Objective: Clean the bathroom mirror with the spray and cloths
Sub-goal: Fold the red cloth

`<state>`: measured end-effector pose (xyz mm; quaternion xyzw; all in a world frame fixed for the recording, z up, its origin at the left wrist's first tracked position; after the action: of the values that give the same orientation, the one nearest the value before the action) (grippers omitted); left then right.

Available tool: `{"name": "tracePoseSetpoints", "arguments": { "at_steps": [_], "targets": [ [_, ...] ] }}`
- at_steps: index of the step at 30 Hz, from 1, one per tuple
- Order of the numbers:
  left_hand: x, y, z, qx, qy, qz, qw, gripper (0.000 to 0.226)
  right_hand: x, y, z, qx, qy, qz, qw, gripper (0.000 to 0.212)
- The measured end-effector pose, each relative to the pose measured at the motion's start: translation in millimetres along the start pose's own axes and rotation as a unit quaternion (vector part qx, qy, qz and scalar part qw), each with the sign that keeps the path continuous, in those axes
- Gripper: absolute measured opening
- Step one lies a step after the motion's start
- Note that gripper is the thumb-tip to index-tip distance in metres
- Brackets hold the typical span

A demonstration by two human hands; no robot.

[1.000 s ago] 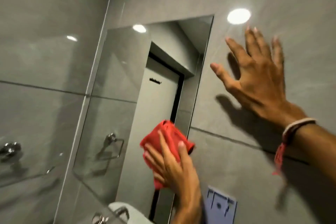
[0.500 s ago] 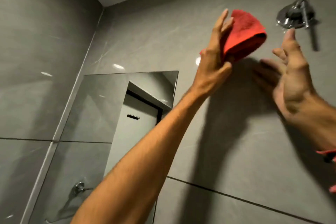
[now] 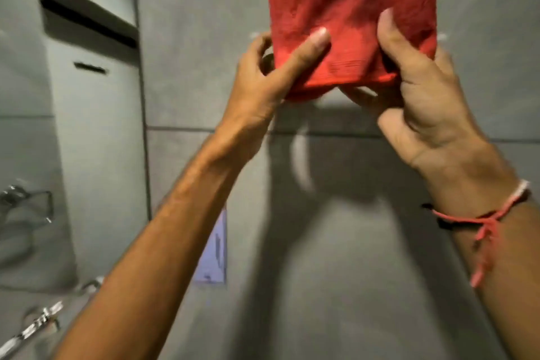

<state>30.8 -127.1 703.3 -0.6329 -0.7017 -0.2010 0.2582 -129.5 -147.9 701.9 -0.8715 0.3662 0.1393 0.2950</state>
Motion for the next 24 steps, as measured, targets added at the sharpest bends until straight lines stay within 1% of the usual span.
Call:
{"name": "tracePoseSetpoints", "arguments": {
  "at_steps": [1,2,3,4,6,8,10,12,13,14,16,17,19,20,22,24],
  "targets": [
    [-23,-5,17,-0.006,0.035,0.014,0.999,0.04,6,15,21,0.013,-0.009,0.008,1.0,0.011],
    [-51,-16,43,-0.014,0.075,0.015,0.997,0.031,11,35,45,0.03,-0.011,0.032,0.999,0.01],
    [-73,-21,65,0.004,0.108,-0.004,0.994,0.027,15,53,65,0.044,-0.007,0.07,0.997,0.011],
    [-92,-24,86,0.021,0.129,-0.04,0.991,0.024,19,74,86,0.063,-0.002,0.124,0.99,0.015],
    [-129,-35,128,0.026,0.17,-0.108,0.979,0.024,31,119,130,0.106,-0.016,0.256,0.961,0.025],
    [-164,-51,175,-0.006,0.203,-0.14,0.969,0.019,51,165,177,0.127,-0.065,0.328,0.934,0.023],
    [-201,-63,228,-0.046,0.264,-0.159,0.95,0.016,73,212,230,0.161,-0.146,0.342,0.914,0.025],
    [-244,-73,289,-0.085,0.351,-0.189,0.913,0.013,94,255,291,0.177,-0.233,0.36,0.886,0.032],
    [-267,-78,326,-0.109,0.404,-0.202,0.885,0.009,107,276,326,0.181,-0.283,0.37,0.866,0.036],
    [-286,-81,361,-0.124,0.459,-0.202,0.856,0.01,119,297,360,0.19,-0.334,0.366,0.847,0.037],
    [-320,-86,432,-0.14,0.552,-0.189,0.8,0.027,148,335,429,0.222,-0.439,0.342,0.801,0.025],
    [-334,-87,462,-0.143,0.585,-0.187,0.776,0.029,162,350,459,0.24,-0.484,0.335,0.772,0.019],
    [-361,-88,513,-0.139,0.633,-0.201,0.735,0.026,190,375,513,0.262,-0.547,0.334,0.722,0.016],
    [-375,-88,530,-0.129,0.65,-0.213,0.718,0.025,204,384,533,0.27,-0.562,0.331,0.709,0.017],
    [-403,-85,557,-0.101,0.679,-0.248,0.684,0.037,230,400,564,0.278,-0.593,0.319,0.685,0.028],
    [-428,-83,576,-0.099,0.686,-0.291,0.659,0.046,249,412,582,0.255,-0.623,0.328,0.662,0.044]
  ]
}}
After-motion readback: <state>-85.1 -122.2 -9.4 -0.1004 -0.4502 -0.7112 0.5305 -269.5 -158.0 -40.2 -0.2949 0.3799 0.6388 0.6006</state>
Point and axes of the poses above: each hand's wrist, its own z-axis away from the middle knuckle, its own y-axis out of the back of the hand, x = y × z, the point moved 5 cm from there along -z, towards the middle knuckle, and after that the axes turned 15 degrees about -z, right-handed, at the moved point
